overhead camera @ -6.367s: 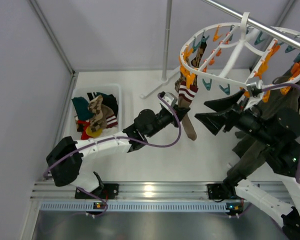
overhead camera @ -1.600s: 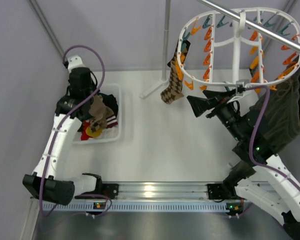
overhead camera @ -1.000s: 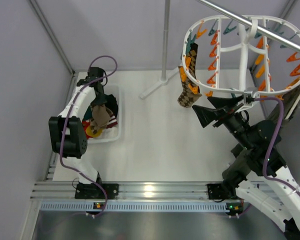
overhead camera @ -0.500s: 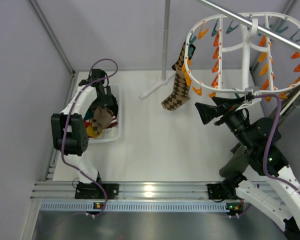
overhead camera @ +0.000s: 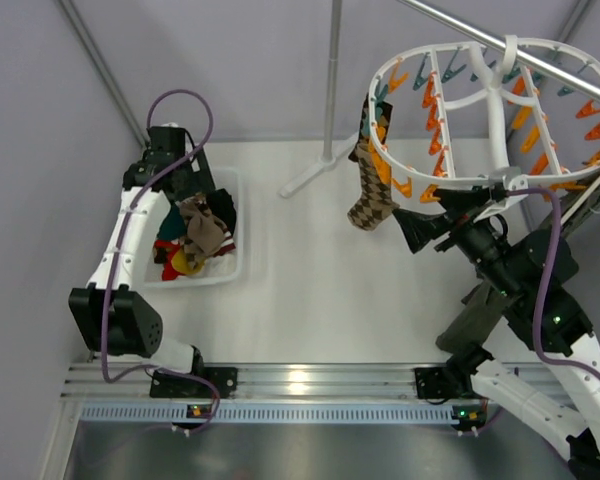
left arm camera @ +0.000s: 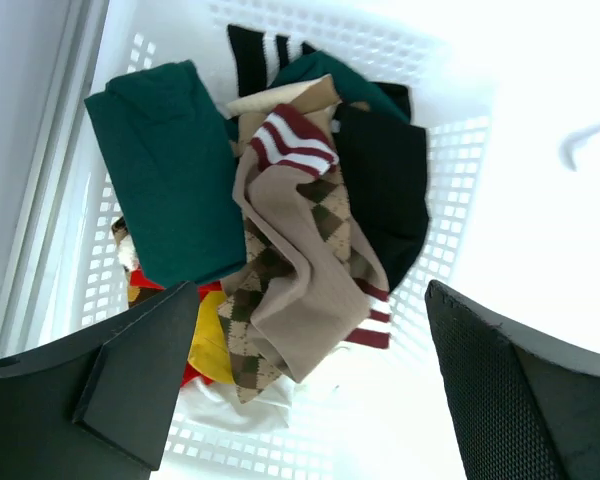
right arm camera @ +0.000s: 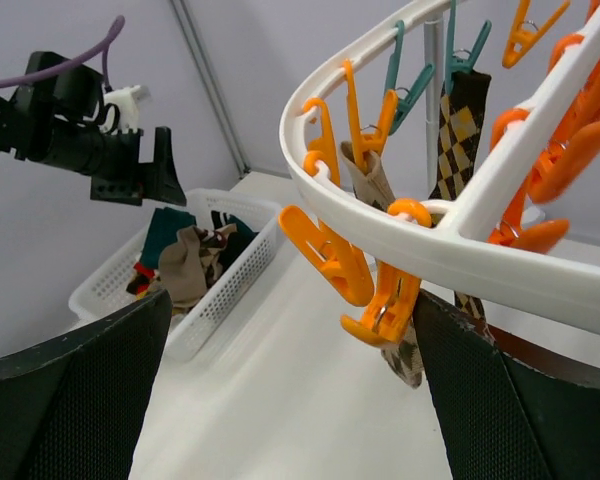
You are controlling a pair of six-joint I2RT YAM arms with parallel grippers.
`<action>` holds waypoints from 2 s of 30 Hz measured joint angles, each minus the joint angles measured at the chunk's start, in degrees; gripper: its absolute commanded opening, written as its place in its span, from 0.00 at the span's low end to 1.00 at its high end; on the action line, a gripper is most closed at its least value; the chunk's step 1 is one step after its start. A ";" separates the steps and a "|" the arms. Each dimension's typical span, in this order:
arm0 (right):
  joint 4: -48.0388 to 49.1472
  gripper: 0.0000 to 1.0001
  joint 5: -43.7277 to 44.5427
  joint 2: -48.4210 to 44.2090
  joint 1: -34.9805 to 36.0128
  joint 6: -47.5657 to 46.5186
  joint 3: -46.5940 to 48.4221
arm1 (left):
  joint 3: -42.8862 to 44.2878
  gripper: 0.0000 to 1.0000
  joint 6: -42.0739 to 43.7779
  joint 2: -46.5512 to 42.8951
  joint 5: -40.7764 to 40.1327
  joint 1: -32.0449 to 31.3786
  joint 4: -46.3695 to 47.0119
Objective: Remove the socks clipped to the hanger
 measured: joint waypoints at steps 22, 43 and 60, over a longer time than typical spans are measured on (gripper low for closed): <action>-21.22 0.99 -22.51 -0.50 0.00 -10.54 11.43 | -17.42 0.98 1.90 -17.57 41.00 -25.77 32.26; -20.74 0.99 -45.70 -9.38 0.02 -12.09 12.74 | -1.49 0.95 -4.59 21.92 59.19 -28.13 73.72; -14.53 1.00 -41.94 -6.60 0.02 -9.68 6.58 | -2.16 0.00 -10.51 24.87 63.82 -31.23 80.48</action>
